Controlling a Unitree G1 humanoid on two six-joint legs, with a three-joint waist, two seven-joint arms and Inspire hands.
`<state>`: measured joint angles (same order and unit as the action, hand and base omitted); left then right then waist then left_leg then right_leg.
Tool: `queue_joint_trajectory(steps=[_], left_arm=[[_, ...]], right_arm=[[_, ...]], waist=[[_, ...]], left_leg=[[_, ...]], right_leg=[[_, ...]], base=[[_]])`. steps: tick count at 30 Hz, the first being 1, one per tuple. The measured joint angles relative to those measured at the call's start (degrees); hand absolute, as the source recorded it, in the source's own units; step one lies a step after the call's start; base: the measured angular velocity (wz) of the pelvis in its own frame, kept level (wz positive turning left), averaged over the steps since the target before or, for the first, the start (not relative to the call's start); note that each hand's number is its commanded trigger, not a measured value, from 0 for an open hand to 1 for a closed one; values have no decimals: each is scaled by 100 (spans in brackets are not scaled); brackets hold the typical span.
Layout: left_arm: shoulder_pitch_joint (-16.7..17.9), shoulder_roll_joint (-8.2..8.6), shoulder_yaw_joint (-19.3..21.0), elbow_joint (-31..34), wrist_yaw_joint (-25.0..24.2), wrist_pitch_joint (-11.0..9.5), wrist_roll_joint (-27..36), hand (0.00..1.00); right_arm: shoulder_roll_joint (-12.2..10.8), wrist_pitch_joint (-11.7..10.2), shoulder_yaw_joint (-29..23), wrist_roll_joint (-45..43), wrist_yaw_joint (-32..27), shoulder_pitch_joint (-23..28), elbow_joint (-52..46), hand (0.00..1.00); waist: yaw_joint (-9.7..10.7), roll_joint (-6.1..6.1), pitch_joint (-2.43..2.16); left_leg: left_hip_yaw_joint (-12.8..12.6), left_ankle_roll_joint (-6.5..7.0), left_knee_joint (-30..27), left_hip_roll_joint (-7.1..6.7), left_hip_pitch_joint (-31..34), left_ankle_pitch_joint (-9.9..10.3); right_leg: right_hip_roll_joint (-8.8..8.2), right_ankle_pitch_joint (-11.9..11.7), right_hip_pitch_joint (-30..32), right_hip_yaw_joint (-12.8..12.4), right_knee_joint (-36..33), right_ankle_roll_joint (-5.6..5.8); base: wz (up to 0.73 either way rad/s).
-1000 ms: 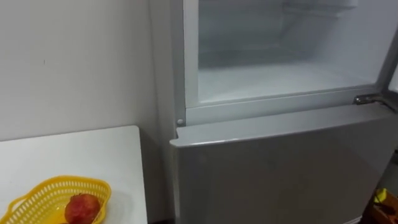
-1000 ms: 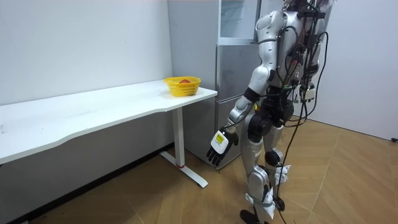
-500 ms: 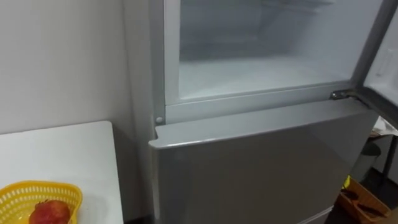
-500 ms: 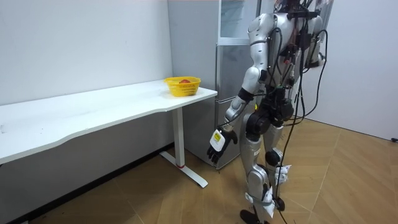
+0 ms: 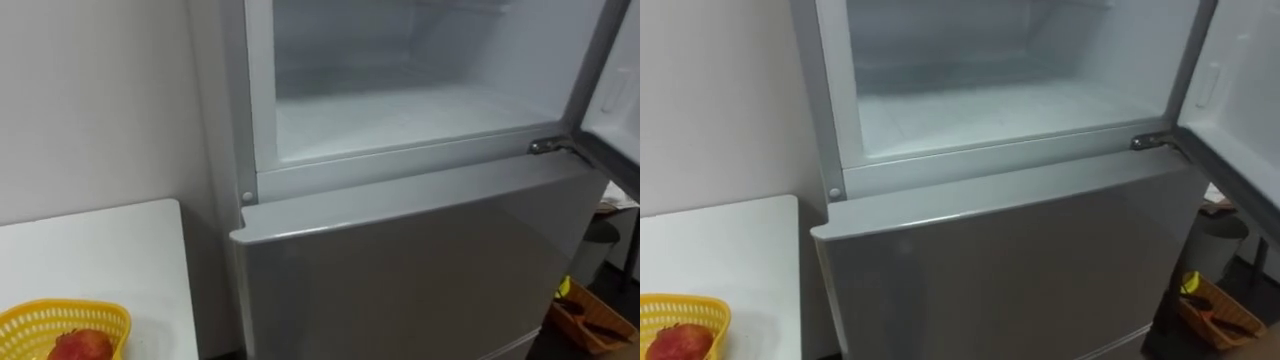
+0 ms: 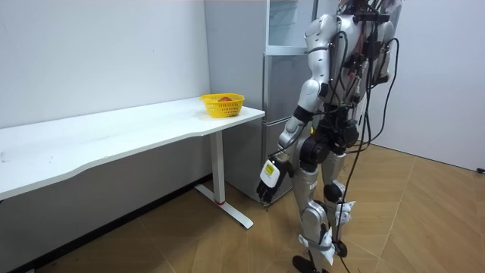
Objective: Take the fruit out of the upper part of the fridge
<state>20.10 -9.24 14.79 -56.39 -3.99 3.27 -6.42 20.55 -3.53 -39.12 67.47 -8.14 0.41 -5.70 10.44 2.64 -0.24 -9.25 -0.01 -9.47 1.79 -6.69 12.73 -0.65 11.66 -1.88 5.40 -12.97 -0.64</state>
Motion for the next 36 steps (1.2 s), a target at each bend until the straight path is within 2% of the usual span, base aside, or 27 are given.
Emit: queue_joint_trajectory(steps=[3,5,8,10,13,15,20,22,26,30,36], left_arm=[[81,-31,-116,-147,-132,28,-1,0],[132,-70,-151,-178,-159,42,-6,0],[119,-93,-161,-317,-161,45,-34,0],[119,-110,-177,-327,-160,43,1,0],[94,-247,-291,-330,-160,27,3,0],[96,-303,-399,-344,-160,27,2,0],[80,-330,-449,-345,-148,27,-3,0],[69,-347,-437,-345,-139,27,-3,0],[32,-383,-450,-331,-127,26,-1,0],[2,-485,-653,-335,-69,26,1,0],[-92,-472,-607,-327,13,27,7,0]], right_arm=[[0,89,153,-58,745,23,57,0],[0,164,315,-118,1164,133,67,0],[0,273,624,-513,1851,182,124,0],[6,390,865,-737,2332,194,224,0],[80,407,890,-1005,2705,323,283,0],[137,445,936,-1150,2928,368,290,0],[209,519,1220,-1234,3626,465,291,0],[217,621,1331,-1325,3953,467,289,0],[298,625,1344,-1341,4182,471,294,0],[327,621,1423,-1310,4175,516,410,0],[340,621,1353,-1345,3728,518,714,0]], waist=[[-6,-12,-8],[-19,28,4],[-23,135,9],[-37,249,2],[-169,354,-4],[-229,368,-14],[-327,419,-12],[-416,439,-18],[-488,454,-11],[-530,444,-2],[-519,341,20]], left_leg=[[15,0,-11,15,-9,0],[15,-3,-11,44,-16,0],[11,-56,-12,67,-1,-32],[11,-72,-19,84,-13,-41],[13,-81,-19,92,-4,-38],[14,-83,-18,89,-3,-36],[64,-82,-8,72,-5,-35],[81,-80,-8,69,-3,-35],[157,-78,-16,53,4,-34],[198,-79,-30,55,-3,-34],[188,-77,-21,56,15,-28]], right_leg=[[5,-15,-16,33,-2,-12],[14,-32,-28,80,0,-36],[11,-47,-6,99,33,-66],[10,-49,-3,128,36,-73],[23,-64,-20,217,32,-77],[15,-80,-33,238,32,-70],[12,-110,-107,256,41,-51],[9,-110,-115,277,43,-50],[-5,-111,-121,313,69,-44],[4,-128,-209,335,143,-39],[13,-135,-224,316,214,-29]], base=[[3],[0],[1],[12],[12],[3],[6],[5],[10],[5],[0]])
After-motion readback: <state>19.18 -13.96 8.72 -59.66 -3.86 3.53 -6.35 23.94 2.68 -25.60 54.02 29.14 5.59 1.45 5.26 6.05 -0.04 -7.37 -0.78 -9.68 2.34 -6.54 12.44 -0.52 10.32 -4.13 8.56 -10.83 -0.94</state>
